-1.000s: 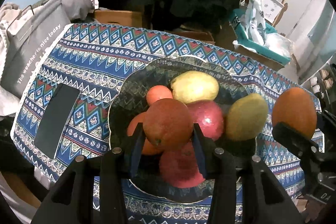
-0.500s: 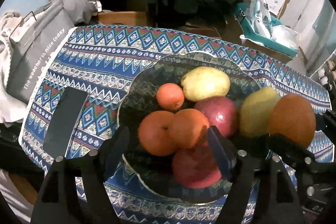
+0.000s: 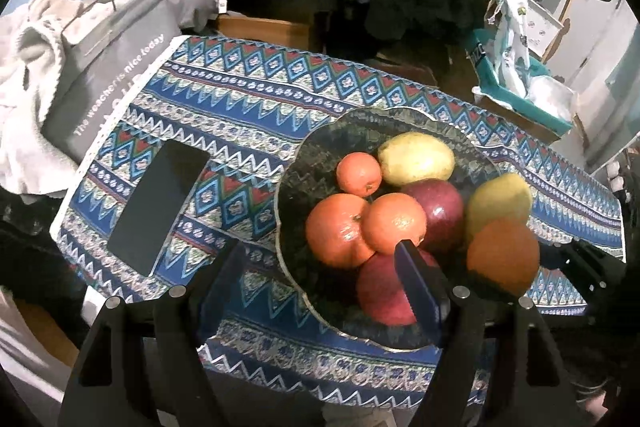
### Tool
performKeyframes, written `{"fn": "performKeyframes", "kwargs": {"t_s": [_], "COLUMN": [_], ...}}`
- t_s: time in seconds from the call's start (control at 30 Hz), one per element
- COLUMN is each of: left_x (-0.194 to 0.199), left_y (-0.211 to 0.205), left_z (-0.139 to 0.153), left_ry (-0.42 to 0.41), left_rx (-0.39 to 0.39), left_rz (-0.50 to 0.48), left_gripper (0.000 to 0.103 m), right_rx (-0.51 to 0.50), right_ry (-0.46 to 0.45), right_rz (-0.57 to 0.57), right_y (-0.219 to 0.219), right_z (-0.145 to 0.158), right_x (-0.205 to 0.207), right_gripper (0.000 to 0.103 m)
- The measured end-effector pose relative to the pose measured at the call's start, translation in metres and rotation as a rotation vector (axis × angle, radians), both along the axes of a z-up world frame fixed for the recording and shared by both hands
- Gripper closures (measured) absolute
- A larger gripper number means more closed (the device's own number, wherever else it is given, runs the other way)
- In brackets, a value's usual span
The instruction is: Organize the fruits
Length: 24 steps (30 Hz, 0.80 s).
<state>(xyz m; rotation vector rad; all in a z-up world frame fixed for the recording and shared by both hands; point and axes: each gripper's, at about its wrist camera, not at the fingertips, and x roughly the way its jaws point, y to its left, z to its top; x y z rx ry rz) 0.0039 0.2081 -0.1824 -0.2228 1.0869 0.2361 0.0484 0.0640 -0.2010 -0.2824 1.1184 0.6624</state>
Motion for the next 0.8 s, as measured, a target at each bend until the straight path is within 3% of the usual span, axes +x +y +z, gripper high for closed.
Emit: {"fn": "performKeyframes", "kwargs": {"t_s": [0.3,0.67,0.8], "left_x": [-0.005,-0.006,-0.009], "left_y": [0.001,-0.019,-0.024], "left_z": [0.001,0.024,0.039], "left_ry": [0.008,-0.026,-0.072], "left_rx": [0.005,0.062,0.055], "left_rz": [0.010,-0.024,-0.040], "left_gripper": [0.025,0.025,0.017], "right_rx": [0.023,0.020,0.028], "right_ry": [-0.089,-0.179,-0.207], "right_rz": [0.026,-0.059,-0.102], "right_y": [0.005,-0.017,-0.032], "right_z": [0.018,0.056,0.072], "right_x": [-0.004,-0.002,-0.002], "right_gripper": [0.033,0.023,0.020]}}
